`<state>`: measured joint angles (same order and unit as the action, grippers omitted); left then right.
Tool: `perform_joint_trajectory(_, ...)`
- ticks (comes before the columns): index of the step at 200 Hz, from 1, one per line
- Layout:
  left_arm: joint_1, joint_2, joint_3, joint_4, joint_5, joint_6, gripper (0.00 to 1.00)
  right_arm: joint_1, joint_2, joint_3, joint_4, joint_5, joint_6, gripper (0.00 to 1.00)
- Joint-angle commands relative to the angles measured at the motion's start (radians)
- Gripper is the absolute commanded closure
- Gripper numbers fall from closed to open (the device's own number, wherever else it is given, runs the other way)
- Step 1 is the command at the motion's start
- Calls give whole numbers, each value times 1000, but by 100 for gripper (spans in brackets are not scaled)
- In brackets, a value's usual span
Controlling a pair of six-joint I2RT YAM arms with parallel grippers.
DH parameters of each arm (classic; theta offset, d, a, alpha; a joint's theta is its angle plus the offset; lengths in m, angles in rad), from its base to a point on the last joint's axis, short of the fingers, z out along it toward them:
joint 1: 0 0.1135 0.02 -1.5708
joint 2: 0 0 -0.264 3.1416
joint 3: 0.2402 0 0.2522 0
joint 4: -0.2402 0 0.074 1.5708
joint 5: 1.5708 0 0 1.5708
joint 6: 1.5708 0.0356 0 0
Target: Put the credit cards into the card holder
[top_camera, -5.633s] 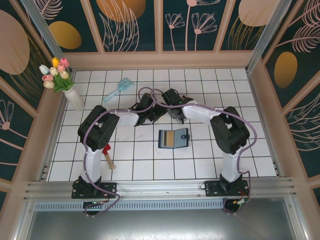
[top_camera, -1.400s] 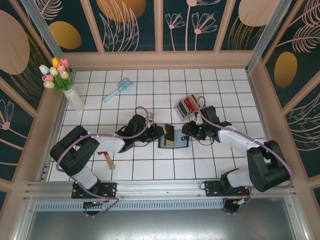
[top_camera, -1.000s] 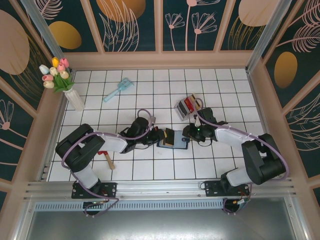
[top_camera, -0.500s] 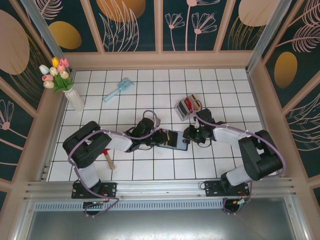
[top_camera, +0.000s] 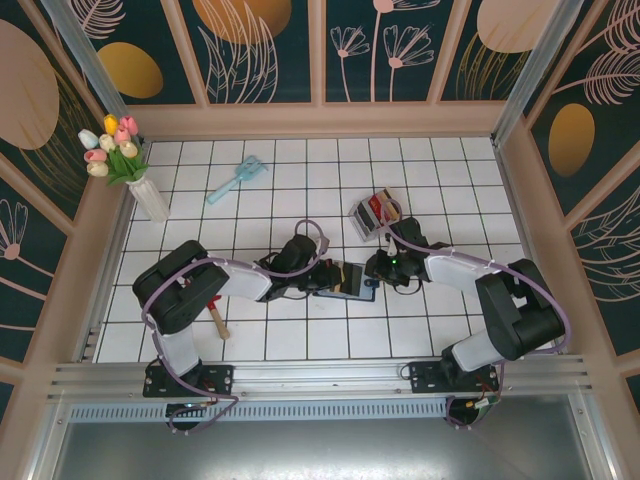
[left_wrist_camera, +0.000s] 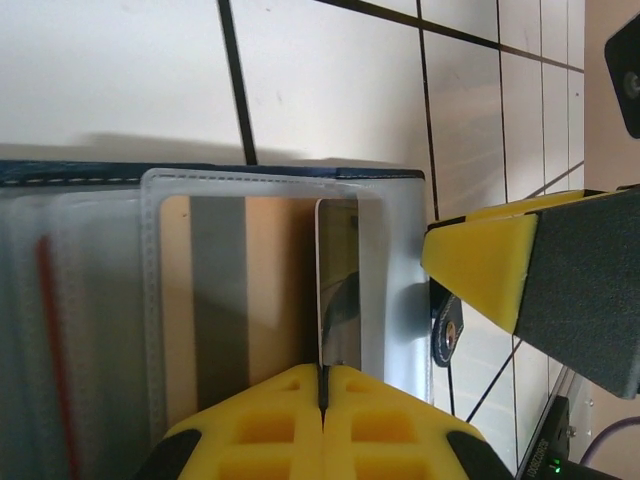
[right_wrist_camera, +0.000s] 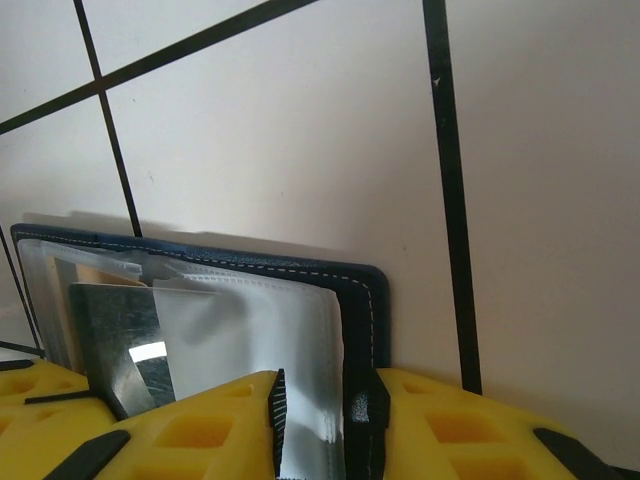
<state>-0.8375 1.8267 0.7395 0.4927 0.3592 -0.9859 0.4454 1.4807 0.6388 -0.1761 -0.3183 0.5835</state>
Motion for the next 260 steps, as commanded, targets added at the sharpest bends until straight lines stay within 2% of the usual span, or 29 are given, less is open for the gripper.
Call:
perform_joint_trajectory(1,-14,22,41,-65,20,33,91,17,28,-4,-4,-10,15,69)
perform_joint_trajectory(23,-25,47,86,-108,34,50,89,17,27,-3,5,-25,22,69)
perform_joint_trajectory(57,-52,78,140,-158,56,65,80,16,29,1,10,-30,29,70)
perform_joint_trajectory(97,-59,84,163,-155,75,74,70,17,27,-4,5,-27,35,71)
perform_joint_trajectory(114,-61,77,171,-151,88,94,69,17,29,0,2,-25,35,72)
perform_joint_trajectory(127,-61,57,185,-225,30,110,68,17,18,10,-18,-5,34,72)
perform_joint_trajectory(139,-61,26,169,-264,-38,104,61,14,-8,25,-41,28,26,70)
perform_joint_trajectory(172,-59,-5,160,-439,-248,97,57,-30,-75,80,-109,105,-15,67)
perform_joint_trajectory(188,-59,-13,157,-472,-285,98,54,-51,-90,98,-128,117,-39,66)
perform_joint_trajectory(199,-59,-25,150,-455,-276,108,57,-59,-91,113,-142,117,-55,66)
perform_joint_trajectory(210,-60,-40,148,-440,-264,112,53,-60,-93,126,-149,113,-64,66)
perform_joint_trajectory(235,-60,-70,150,-425,-267,120,50,-55,-117,133,-108,16,-73,67)
perform_joint_trajectory(247,-59,-73,157,-451,-294,122,51,-43,-129,127,-74,-34,-57,77)
perform_joint_trajectory(260,-59,-74,152,-449,-299,122,54,-26,-137,118,-25,-104,-32,82)
